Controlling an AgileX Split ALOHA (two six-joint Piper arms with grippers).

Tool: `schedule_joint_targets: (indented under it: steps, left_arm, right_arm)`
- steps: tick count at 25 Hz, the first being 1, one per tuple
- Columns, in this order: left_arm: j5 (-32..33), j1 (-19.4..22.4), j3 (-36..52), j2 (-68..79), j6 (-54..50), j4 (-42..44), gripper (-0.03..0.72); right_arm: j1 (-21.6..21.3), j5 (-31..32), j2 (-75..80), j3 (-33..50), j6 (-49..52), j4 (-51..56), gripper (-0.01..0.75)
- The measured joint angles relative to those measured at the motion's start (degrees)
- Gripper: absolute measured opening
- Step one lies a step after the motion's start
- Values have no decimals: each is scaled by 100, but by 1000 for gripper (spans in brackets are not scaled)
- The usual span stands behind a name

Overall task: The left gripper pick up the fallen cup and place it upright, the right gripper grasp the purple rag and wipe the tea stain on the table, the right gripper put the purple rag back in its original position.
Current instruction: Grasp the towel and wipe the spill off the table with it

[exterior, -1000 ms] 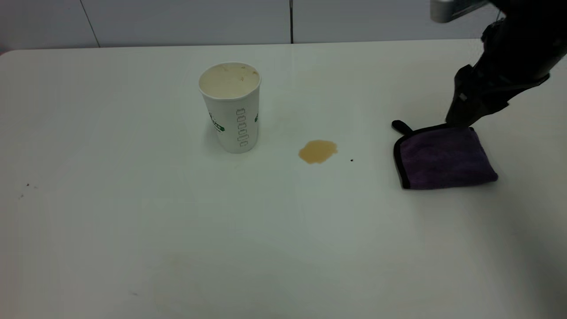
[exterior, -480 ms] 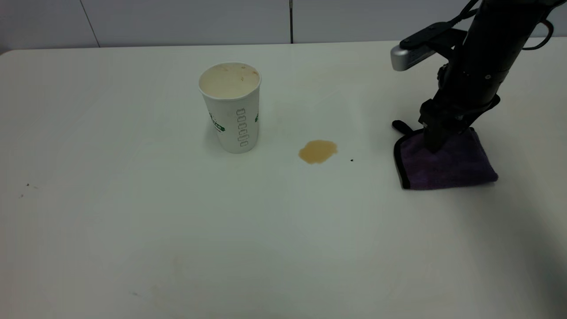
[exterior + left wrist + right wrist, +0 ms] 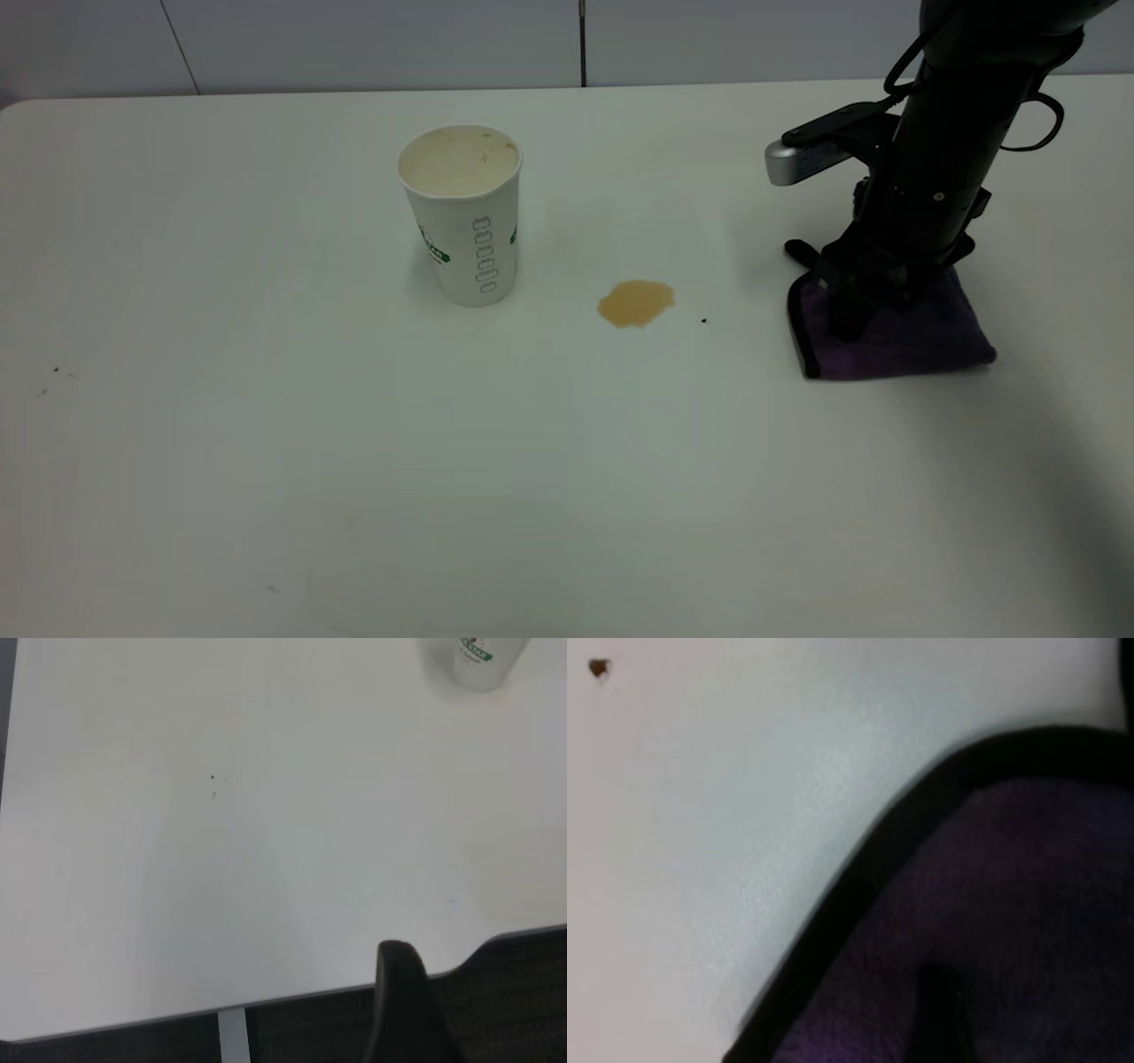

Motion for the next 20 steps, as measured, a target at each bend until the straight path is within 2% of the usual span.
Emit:
schedule_joint_targets:
  steps: [2,4,7,9,10,11,15,20]
  left_arm:
    - [0,0,0,0,0,0,477]
    - [0,0,0,0,0,0,477]
    - [5,0,0,0,0,0,477]
    - [5,0,0,0,0,0,477]
    - [5,0,0,0,0,0,477]
    - [5,0,0,0,0,0,477]
    - [5,0,0,0,0,0,478]
    - [5,0,0,0,0,0,478]
  right_arm:
    - [0,0,23,-25,0,18,566]
    - [0,0,51,-53,5,30,508]
    - [-10,0,69,-65,11,89,312]
    - [-10,0,69,-65,12,157,133]
    - [-10,0,69,-65,12,223,91]
    - [-10,0,75,-72,5,305,70]
    - [46,76,122,-248,-286,751,65]
    - [474,50,266,-719,-549,1106,65]
